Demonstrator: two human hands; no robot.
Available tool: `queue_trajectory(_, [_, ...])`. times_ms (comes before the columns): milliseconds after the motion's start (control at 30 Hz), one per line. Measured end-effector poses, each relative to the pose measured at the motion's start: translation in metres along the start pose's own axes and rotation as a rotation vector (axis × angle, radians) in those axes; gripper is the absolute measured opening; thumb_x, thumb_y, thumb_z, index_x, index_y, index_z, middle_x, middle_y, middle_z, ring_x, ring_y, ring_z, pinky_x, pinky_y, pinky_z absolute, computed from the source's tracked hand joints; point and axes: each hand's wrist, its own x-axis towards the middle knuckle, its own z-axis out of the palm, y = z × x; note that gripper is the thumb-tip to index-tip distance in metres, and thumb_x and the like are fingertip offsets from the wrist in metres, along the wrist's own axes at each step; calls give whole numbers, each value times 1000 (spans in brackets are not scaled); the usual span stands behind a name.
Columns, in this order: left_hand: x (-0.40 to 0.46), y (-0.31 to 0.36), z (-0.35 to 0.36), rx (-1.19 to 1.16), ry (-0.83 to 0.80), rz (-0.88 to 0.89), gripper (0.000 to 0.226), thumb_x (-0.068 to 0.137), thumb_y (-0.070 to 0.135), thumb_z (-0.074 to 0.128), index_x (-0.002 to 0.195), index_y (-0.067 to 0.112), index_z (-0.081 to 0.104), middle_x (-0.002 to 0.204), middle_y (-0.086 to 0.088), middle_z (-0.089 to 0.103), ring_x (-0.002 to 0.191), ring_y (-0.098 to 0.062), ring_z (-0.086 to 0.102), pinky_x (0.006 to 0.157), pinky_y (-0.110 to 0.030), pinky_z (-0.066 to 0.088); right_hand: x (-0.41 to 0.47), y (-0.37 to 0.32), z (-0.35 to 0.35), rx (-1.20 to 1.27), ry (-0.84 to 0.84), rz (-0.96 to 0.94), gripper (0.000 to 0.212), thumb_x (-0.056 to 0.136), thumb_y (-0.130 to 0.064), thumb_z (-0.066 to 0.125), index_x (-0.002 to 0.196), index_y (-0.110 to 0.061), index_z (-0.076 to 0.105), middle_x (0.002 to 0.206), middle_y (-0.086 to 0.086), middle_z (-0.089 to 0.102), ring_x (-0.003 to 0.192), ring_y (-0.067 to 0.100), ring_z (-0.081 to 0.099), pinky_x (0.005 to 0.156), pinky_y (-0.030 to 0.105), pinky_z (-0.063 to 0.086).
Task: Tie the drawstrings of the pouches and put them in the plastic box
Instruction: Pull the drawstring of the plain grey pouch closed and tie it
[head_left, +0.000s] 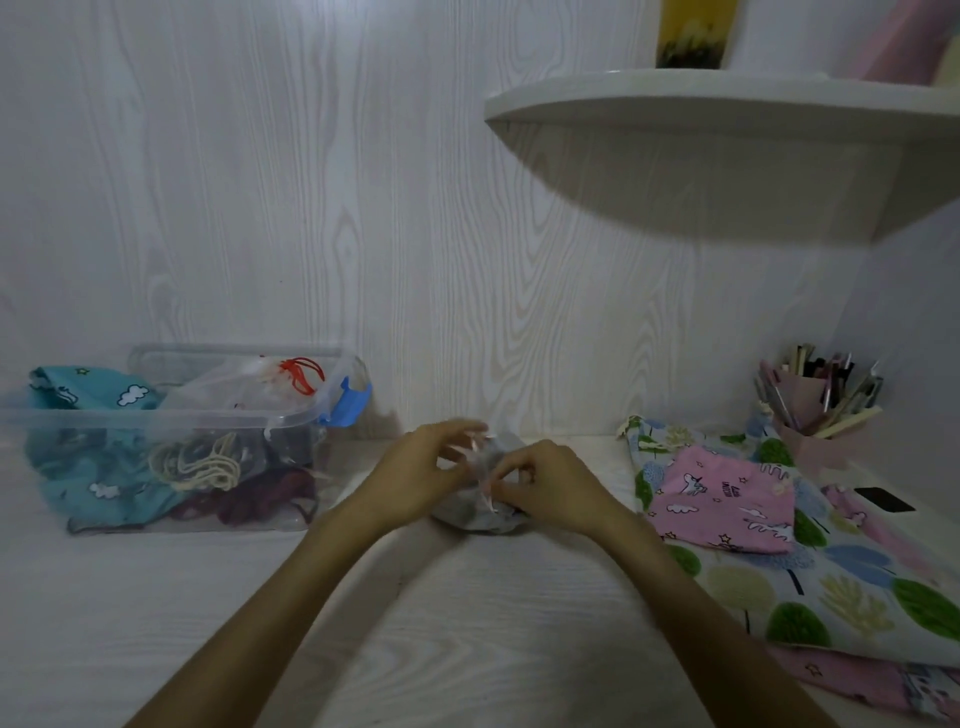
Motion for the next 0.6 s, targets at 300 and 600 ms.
queue_trajectory(300, [-9, -6, 17, -148, 57, -274, 13, 70, 33, 79, 72, 32, 66, 77, 14, 68, 76, -6, 62, 65, -21, 49, 5, -9, -10, 654, 12, 341, 6, 84, -17, 68, 79, -14, 68, 42, -13, 52, 30, -4, 45, 34, 8, 32])
queue_trajectory(600, [2, -8, 30, 156, -91, -301, 56, 75, 62, 62, 42, 20, 47, 35, 10, 40, 43, -6, 36, 48, -22, 27, 10, 3, -24, 234, -216, 373, 15, 91, -26, 59, 92, -16, 69, 58, 0, 48, 48, 9, 41, 43, 16, 35])
